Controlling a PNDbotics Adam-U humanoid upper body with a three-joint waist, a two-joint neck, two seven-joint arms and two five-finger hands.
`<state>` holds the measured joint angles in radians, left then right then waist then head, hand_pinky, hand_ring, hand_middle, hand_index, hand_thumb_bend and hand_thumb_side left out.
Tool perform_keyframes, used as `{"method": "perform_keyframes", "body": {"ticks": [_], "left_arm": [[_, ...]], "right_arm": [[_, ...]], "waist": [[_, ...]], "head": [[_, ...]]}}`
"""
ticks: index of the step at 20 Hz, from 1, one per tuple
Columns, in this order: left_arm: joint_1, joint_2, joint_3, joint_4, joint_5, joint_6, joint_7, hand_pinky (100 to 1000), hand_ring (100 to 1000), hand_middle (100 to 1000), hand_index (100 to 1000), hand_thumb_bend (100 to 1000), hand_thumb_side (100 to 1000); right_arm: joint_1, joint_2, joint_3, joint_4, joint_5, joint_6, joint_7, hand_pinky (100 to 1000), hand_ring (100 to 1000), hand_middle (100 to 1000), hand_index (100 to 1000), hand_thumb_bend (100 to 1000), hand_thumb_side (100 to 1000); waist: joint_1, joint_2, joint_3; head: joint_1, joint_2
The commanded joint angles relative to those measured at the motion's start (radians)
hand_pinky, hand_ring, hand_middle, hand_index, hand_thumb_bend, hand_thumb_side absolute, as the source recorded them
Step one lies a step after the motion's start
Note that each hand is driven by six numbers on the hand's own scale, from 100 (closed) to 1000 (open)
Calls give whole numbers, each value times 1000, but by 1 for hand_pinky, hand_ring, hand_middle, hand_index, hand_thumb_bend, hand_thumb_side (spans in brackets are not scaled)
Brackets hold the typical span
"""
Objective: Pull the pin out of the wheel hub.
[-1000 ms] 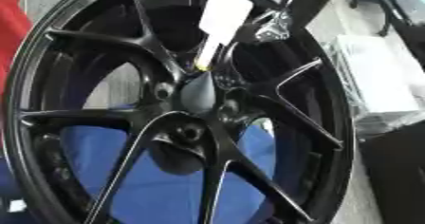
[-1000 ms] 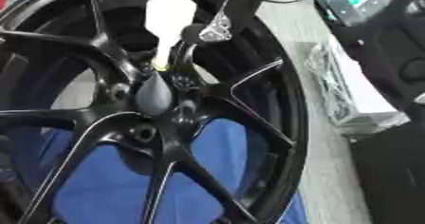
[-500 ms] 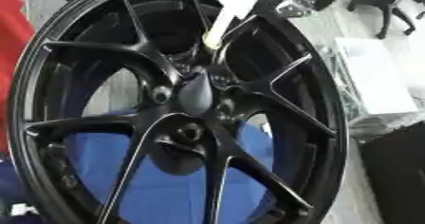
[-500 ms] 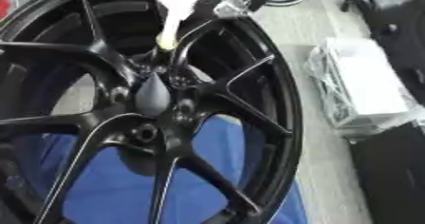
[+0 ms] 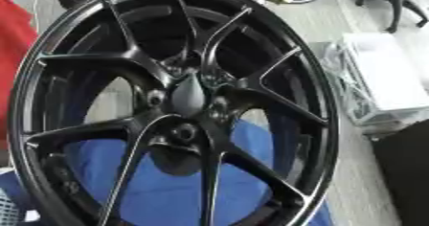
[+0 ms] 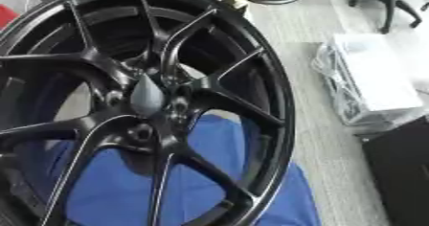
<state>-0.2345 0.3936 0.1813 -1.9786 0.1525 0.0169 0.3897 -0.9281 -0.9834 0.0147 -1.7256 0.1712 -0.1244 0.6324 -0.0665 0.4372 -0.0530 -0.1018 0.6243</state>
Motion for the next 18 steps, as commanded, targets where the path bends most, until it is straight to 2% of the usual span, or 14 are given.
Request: {"method": "perform_keyframes", "body": {"ticks": [1,4,6,8,9,11,12,13,14,15,17,18], "left_arm": [[1,7,17,-21,5,-5,11,834,646,619,743,276,659],[2,3,24,-21,5,-8,20,834,646,619,743,278,657],[2,2,27,-21,6,-9,24,835,658,619,743,279,655],[1,1,28,-21,7,-10,26,835,668,619,743,280,654],[1,0,29,-21,7,-11,27,835,671,619,743,281,654],[1,0,29,-21,8,-11,28,835,671,619,743,282,653],[1,-1,28,-21,9,-10,27,835,671,619,742,282,653],[1,-2,28,-21,10,-10,27,835,671,619,742,282,653],[1,-3,27,-21,10,-9,26,835,671,619,742,282,653],[0,-3,26,-21,11,-9,25,835,672,619,742,284,651],[1,-3,25,-21,12,-10,24,835,672,620,743,284,651],[1,-3,23,-21,13,-10,23,835,673,620,743,284,651]], "right_arm": [[43,-60,-97,30,42,31,-52,830,670,435,476,100,100],[120,-66,-172,85,89,67,-100,831,687,493,549,100,100],[171,-54,-198,125,120,89,-131,833,699,527,591,100,100],[221,-37,-217,161,151,110,-162,839,729,603,674,120,100],[245,-30,-227,179,165,122,-177,847,761,686,741,188,155],[294,-15,-244,212,196,149,-207,863,815,799,845,298,399],[319,-8,-250,223,211,161,-222,868,832,823,875,298,519],[345,1,-260,227,227,173,-238,869,838,839,896,245,611],[370,9,-270,221,242,179,-253,869,838,839,896,245,611],[394,18,-281,210,252,184,-268,865,833,840,902,187,682],[443,35,-317,171,244,191,-298,851,799,812,881,160,710],[468,41,-336,148,233,194,-314,849,793,805,878,159,662]], "waist": [[15,-42,-18],[29,-47,-42],[37,-50,-52],[43,-54,-59],[45,-56,-61],[47,-60,-65],[47,-62,-64],[48,-65,-64],[48,-67,-62],[48,-69,-59],[48,-74,-51],[47,-76,-46]], "head": [[21,6],[42,8],[50,5],[54,0],[55,-4],[55,-10],[53,-12],[53,-16],[51,-18],[49,-23],[41,-30],[36,-31]]}}
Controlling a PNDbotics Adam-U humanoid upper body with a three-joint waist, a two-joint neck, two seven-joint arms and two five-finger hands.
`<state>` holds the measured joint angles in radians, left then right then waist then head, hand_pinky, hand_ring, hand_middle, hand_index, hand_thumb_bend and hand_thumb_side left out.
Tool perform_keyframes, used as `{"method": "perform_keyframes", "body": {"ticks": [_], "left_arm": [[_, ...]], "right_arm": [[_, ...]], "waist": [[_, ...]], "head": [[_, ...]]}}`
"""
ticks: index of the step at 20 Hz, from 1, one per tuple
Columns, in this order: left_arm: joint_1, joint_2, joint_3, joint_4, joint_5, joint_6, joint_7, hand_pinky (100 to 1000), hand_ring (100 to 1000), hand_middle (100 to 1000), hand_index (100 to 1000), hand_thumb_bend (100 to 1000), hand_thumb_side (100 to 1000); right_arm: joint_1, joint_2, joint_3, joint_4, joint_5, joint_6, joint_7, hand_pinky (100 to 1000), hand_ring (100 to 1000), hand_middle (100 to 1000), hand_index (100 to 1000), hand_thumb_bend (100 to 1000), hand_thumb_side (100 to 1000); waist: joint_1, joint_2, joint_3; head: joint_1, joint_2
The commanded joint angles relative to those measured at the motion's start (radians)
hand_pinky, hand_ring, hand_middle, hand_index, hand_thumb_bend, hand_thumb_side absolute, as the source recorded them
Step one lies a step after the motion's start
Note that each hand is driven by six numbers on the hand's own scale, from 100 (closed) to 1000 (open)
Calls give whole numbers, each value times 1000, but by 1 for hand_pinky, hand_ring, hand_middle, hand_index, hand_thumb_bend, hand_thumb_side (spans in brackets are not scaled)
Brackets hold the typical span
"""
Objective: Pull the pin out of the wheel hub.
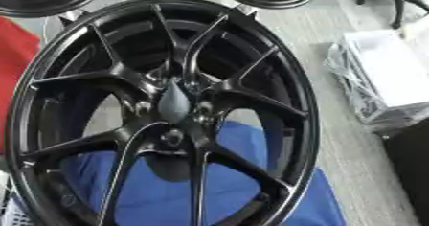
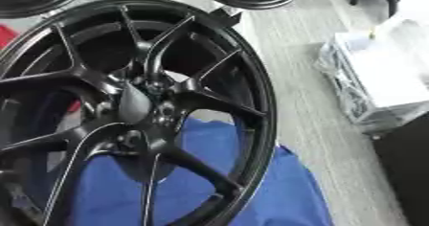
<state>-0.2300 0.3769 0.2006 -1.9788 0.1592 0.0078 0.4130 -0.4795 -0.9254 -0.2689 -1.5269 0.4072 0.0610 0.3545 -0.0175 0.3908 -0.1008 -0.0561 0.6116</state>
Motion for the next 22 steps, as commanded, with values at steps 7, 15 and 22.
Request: {"method": "perform_keyframes", "body": {"ticks": [7,15,22], "left_arm": [[-16,15,-6,-21,13,-1,-14,836,674,620,743,286,649],[-33,15,-20,-21,16,-2,-34,837,676,621,744,286,650],[-42,15,-24,-21,20,-1,-49,838,676,621,744,287,650]], "right_arm": [[60,21,34,-249,-332,51,-412,811,662,670,759,100,559],[-14,119,196,-466,-632,50,-560,798,663,684,766,100,563],[-88,212,274,-473,-659,52,-589,786,648,673,761,100,557]], "waist": [[-7,-35,23],[-11,-33,38],[-15,-34,44]], "head": [[-41,-19],[-56,-37],[-67,-43]]}}
